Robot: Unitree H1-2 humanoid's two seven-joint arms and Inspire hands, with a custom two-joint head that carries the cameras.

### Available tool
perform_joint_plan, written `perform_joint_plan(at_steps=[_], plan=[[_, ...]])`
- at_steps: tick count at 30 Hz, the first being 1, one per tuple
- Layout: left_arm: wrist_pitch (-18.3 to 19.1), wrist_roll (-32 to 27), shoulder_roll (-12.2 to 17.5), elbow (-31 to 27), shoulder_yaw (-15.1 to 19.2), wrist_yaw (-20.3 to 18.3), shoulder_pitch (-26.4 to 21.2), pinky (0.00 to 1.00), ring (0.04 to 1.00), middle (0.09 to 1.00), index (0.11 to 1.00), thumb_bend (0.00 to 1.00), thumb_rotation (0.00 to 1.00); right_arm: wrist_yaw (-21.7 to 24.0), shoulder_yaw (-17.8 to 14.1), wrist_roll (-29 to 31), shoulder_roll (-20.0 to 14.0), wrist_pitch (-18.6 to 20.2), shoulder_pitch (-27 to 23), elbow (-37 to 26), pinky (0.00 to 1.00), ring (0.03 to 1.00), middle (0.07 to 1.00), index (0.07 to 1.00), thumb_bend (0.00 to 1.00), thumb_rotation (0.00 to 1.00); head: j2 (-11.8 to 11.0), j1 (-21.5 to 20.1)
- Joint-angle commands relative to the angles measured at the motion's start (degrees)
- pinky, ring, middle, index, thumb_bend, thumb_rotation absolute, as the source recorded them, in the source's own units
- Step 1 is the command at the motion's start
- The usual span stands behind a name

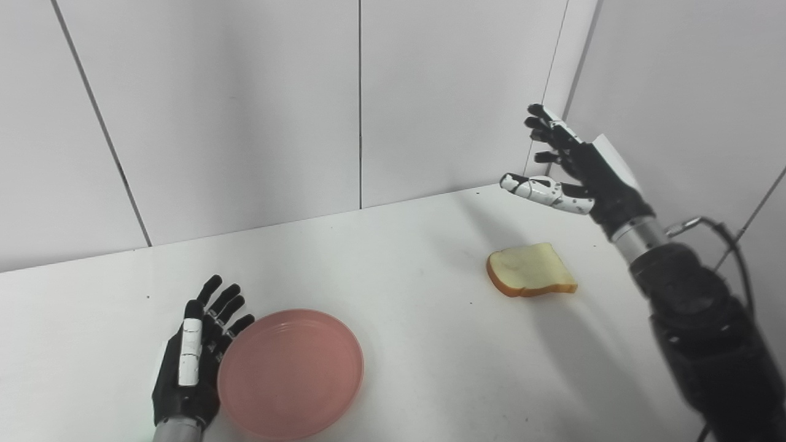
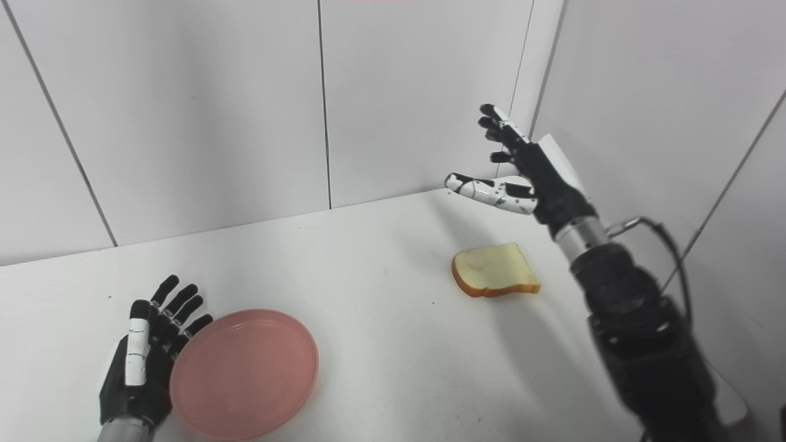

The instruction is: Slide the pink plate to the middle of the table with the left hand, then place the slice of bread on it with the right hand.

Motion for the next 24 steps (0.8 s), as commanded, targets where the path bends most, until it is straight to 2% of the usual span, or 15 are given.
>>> perform_joint_plan(at_steps=[1,3,5,8,11,12,15,18,24], plan=[[2.0,-0.3,-0.4,1.5,-0.1,0.4,0.9,0.75,0.865,0.832,0.865,0.86,0.79,3.2,1.9,-3.2,-6.5,-2.1,-2.7,1.9,0.89,0.991,0.987,1.000,1.00,0.46,0.1,0.1],[2.1,-0.4,-0.4,1.5,-0.1,0.4,0.9,0.75,0.861,0.828,0.863,0.86,0.79,5.3,4.1,-5.6,-10.2,-4.8,-3.4,4.5,0.89,0.982,0.971,0.997,1.00,0.43,0.1,0.1],[2.5,-0.7,-0.5,1.5,0.1,0.4,0.8,0.75,0.859,0.826,0.862,0.86,0.79,7.9,6.9,-8.7,-13.7,-6.7,-4.0,6.1,0.91,0.971,0.966,0.989,1.00,0.45,0.1,0.4],[3.3,-0.8,-0.8,1.3,0.3,0.8,0.7,0.76,0.855,0.823,0.860,0.87,0.78,11.9,10.9,-12.5,-17.6,-7.5,-5.2,7.1,0.99,0.985,0.976,0.982,1.00,0.46,0.1,0.4],[3.1,-0.9,-0.7,1.3,0.2,0.6,0.7,0.76,0.854,0.821,0.863,0.88,0.78,18.3,16.6,-16.5,-21.1,-8.5,-7.9,9.3,1.00,0.980,0.973,0.981,1.00,0.47,0.0,0.4],[3.0,-0.9,-0.6,1.2,0.1,0.5,0.7,0.75,0.856,0.823,0.872,0.87,0.79,20.2,18.2,-17.7,-21.7,-8.5,-8.9,9.9,1.00,0.977,0.967,0.973,1.00,0.45,0.0,0.4],[3.0,-1.0,-0.7,1.0,0.1,0.6,0.8,0.75,0.860,0.828,0.873,0.86,0.80,25.0,23.1,-21.4,-21.8,-8.9,-12.2,12.7,1.00,0.968,0.958,0.952,1.00,0.40,0.2,0.8],[3.4,-1.2,-0.7,0.8,0.2,0.7,1.0,0.76,0.862,0.819,0.868,0.87,0.79,28.0,26.4,-25.1,-21.0,-9.5,-14.7,15.1,1.00,0.989,0.977,0.954,1.00,0.37,0.3,0.8],[3.5,-1.0,-0.5,0.5,0.1,0.7,1.1,0.75,0.856,0.814,0.865,0.86,0.80,31.6,29.9,-30.4,-19.6,-12.4,-17.8,19.0,1.00,1.000,0.985,0.926,1.00,0.34,0.4,1.0]])
